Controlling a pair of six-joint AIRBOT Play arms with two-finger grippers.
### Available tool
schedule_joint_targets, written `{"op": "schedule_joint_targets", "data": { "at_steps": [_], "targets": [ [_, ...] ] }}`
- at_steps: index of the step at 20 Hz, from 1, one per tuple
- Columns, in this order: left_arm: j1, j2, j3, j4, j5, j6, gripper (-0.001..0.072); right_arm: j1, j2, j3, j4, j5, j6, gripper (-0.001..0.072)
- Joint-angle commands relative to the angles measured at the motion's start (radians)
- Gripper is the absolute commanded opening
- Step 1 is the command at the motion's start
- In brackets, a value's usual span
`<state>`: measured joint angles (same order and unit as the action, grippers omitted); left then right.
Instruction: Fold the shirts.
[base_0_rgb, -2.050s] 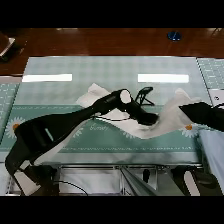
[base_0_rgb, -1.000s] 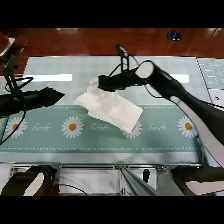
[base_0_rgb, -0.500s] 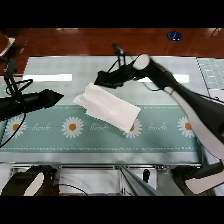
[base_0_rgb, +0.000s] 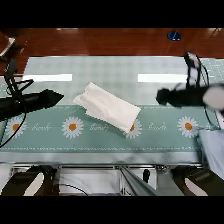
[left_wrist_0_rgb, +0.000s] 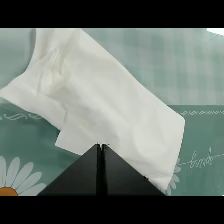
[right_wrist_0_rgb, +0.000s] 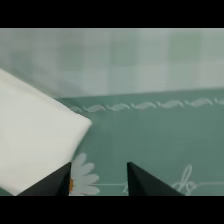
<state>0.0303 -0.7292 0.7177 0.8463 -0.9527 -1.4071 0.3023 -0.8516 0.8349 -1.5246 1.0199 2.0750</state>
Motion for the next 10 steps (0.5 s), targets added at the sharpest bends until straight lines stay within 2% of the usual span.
{"op": "schedule_joint_targets", "data": {
  "at_steps": [1,3,7,10],
  "targets": [
    [0.000,-0.001,0.000,0.000,-0.002,0.000,0.0014,-0.008,0.234,-0.444,-0.019,-0.292,0.361,0.0414],
    [0.000,-0.001,0.000,0.000,-0.001,0.000,0.0014,-0.007,0.192,-0.536,0.203,-0.431,0.292,0.0412],
    [0.000,-0.002,0.000,0.000,-0.001,0.000,0.0014,-0.007,-0.019,-0.539,0.666,-0.558,-0.099,0.0407],
    [0.000,-0.006,0.000,0.000,-0.001,0.000,0.0014,-0.007,-0.180,-0.467,0.946,-0.521,-0.420,0.0407]
  ]
}}
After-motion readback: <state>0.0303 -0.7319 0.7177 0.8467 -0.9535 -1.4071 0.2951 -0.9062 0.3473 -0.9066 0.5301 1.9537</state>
